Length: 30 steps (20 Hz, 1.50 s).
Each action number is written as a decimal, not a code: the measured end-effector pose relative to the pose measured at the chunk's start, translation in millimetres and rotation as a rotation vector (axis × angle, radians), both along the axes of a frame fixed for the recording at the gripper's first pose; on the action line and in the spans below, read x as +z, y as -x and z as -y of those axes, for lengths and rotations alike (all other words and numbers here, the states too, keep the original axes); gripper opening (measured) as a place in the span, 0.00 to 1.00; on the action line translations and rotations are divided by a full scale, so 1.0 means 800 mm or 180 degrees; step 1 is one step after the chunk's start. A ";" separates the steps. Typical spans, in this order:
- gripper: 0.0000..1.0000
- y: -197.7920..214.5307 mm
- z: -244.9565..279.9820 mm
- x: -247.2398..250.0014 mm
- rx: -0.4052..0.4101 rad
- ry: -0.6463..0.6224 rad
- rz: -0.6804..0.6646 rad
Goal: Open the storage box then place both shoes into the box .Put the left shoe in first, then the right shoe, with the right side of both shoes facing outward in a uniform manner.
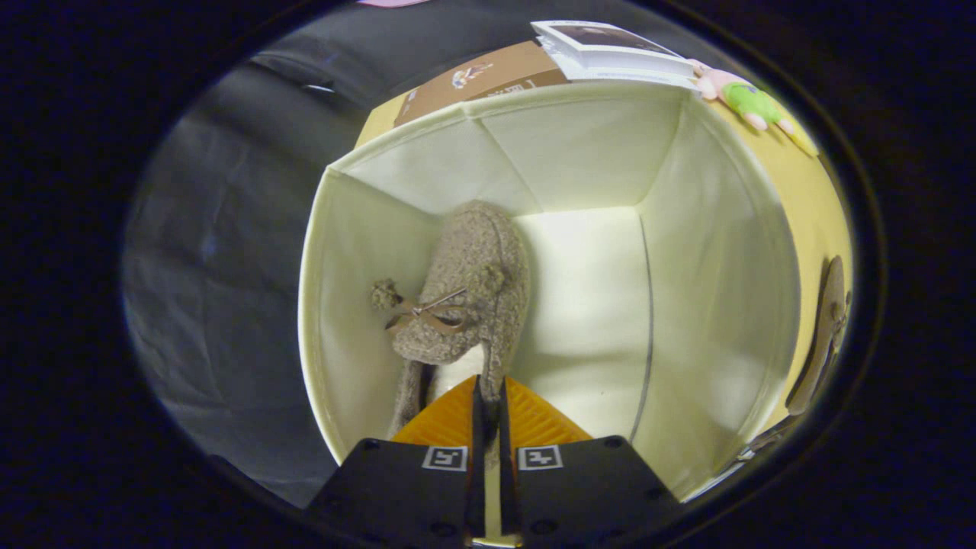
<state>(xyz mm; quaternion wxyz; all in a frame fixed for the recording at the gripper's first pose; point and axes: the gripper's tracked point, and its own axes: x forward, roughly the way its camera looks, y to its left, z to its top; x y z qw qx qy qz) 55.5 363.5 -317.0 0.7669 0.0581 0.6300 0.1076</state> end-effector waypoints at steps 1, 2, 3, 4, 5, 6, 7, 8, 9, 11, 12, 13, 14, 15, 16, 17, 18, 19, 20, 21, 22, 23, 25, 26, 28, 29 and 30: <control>0.17 0.003 -0.002 0.002 0.0006 -0.0069 -0.0029; 0.23 0.002 -0.004 0.008 0.0008 -0.0128 -0.0046; 0.30 0.003 -0.009 0.016 0.0021 -0.0231 -0.0073; 0.36 0.008 -0.014 0.030 0.0042 -0.0367 -0.0117; 0.43 0.009 -0.010 0.037 0.0053 -0.0397 -0.0141; 0.49 0.010 -0.008 0.047 0.0078 -0.0434 -0.0114; 0.55 0.013 -0.001 0.059 0.0105 -0.0460 -0.0102; 0.62 0.015 0.002 0.071 0.0120 -0.0524 -0.0104; 0.68 0.019 0.004 0.083 0.0118 -0.0601 -0.0110; 0.81 0.024 0.009 0.112 0.0132 -0.0778 -0.0109; 0.88 0.027 0.015 0.126 0.0149 -0.0842 -0.0113; 0.94 0.029 0.023 0.140 0.0183 -0.0875 -0.0094; 1.00 0.031 0.034 0.153 0.0244 -0.0882 -0.0067; 1.00 0.033 0.047 0.165 0.0297 -0.0878 -0.0041; 1.00 0.034 0.060 0.178 0.0339 -0.0882 -0.0014; 1.00 0.037 0.075 0.191 0.0359 -0.0886 0.0005; 1.00 0.038 0.091 0.203 0.0363 -0.0883 0.0027; 1.00 0.039 0.109 0.214 0.0373 -0.0861 0.0058; 1.00 0.040 0.129 0.223 0.0403 -0.0806 0.0099; 1.00 0.041 0.151 0.231 0.0443 -0.0737 0.0150; 1.00 0.044 0.173 0.237 0.0500 -0.0672 0.0185; 1.00 0.046 0.195 0.246 0.0532 -0.0614 0.0244; 1.00 0.047 0.239 0.260 0.0544 -0.0519 0.0371; 1.00 0.046 0.261 0.264 0.0544 -0.0464 0.0437; 1.00 0.046 0.308 0.267 0.0524 -0.0325 0.0553; 1.00 0.048 0.330 0.267 0.0524 -0.0269 0.0581; 1.00 0.047 0.350 0.266 0.0502 -0.0222 0.0617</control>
